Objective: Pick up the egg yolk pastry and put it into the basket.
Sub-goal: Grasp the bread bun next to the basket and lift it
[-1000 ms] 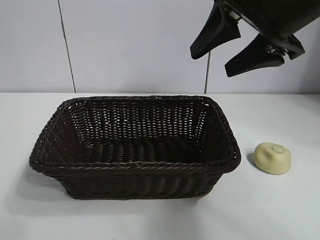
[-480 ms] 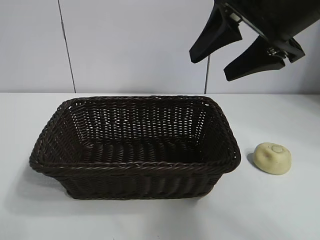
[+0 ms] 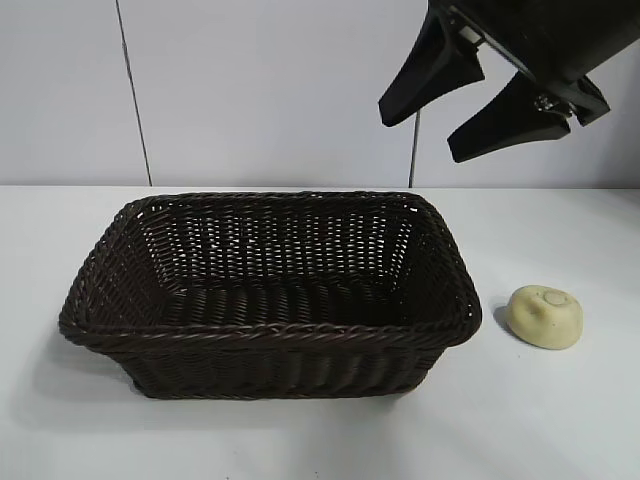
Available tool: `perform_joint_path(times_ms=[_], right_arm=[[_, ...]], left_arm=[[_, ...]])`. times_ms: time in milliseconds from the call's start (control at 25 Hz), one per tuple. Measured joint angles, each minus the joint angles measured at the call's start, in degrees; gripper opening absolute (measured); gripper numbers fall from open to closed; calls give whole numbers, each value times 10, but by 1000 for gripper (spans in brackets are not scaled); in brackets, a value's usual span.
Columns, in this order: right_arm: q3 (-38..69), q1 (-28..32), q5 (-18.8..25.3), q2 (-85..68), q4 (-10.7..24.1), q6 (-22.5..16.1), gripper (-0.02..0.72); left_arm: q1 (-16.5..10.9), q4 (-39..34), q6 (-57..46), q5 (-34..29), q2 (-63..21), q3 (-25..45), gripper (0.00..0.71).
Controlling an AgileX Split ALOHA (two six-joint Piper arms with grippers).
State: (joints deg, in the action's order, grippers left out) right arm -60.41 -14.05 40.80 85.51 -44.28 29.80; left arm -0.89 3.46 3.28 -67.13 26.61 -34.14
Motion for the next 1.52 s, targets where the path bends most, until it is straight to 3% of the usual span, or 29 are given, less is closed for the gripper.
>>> perform_joint_path(times_ms=[160, 400, 720, 1000, 1320, 1520], right_arm=[[0, 0, 2, 0, 0, 0, 537], [0, 0, 3, 0, 0, -3, 537], [0, 0, 20, 0, 19, -51, 537], [-36, 0, 35, 0, 79, -110, 537], [-66, 25, 62, 1, 239, -241, 537], [-66, 100, 78, 23, 263, -248, 537]], left_arm=[[0, 0, 0, 24, -55, 61, 541], [0, 1, 0, 31, -65, 63, 541], [0, 1, 0, 33, -128, 63, 541], [0, 1, 0, 30, -262, 63, 541], [0, 2, 0, 26, -273, 63, 540], [0, 2, 0, 26, -273, 63, 540]])
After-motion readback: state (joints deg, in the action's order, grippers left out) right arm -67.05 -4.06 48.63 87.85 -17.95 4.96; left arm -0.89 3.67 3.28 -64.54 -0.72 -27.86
